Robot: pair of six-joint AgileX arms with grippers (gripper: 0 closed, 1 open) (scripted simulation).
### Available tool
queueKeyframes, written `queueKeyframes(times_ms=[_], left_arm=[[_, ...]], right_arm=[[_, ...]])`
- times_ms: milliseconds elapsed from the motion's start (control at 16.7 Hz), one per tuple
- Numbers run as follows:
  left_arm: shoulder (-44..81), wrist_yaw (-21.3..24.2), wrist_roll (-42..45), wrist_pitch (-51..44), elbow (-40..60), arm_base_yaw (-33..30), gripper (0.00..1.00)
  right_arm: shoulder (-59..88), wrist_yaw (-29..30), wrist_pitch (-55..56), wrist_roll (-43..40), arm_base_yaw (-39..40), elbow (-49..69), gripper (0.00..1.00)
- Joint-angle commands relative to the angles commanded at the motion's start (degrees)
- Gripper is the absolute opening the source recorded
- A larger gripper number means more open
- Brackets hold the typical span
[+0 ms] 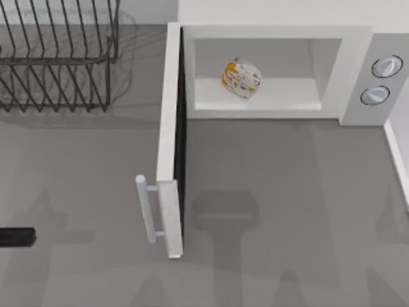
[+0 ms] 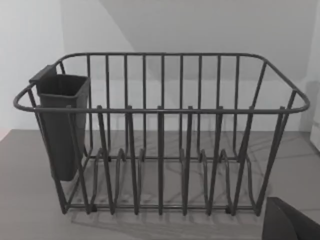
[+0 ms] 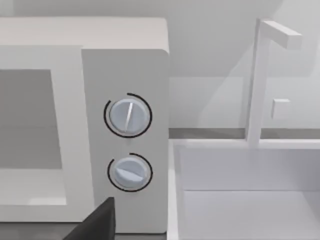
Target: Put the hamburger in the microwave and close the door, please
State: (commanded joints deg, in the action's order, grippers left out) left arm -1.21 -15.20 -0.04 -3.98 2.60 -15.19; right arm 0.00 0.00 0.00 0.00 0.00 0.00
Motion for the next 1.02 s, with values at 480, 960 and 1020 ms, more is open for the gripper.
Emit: queueKeyframes(times_ms=[480, 960, 1020], left_arm=[[0.69, 1.20, 0.07, 1.68, -1.31, 1.32, 0.00], [17.94, -8.19, 0.24, 23.54, -5.36, -8.19, 0.00], [19.80, -8.93, 0.27, 25.80, -5.80, -8.94, 0.00]], right_arm=[[0.00, 0.00, 0.00, 0.00, 0.00, 0.00, 1.00], [0.00, 0.00, 0.00, 0.00, 0.00, 0.00, 1.00], [0.00, 0.00, 0.00, 0.00, 0.00, 0.00, 1.00]])
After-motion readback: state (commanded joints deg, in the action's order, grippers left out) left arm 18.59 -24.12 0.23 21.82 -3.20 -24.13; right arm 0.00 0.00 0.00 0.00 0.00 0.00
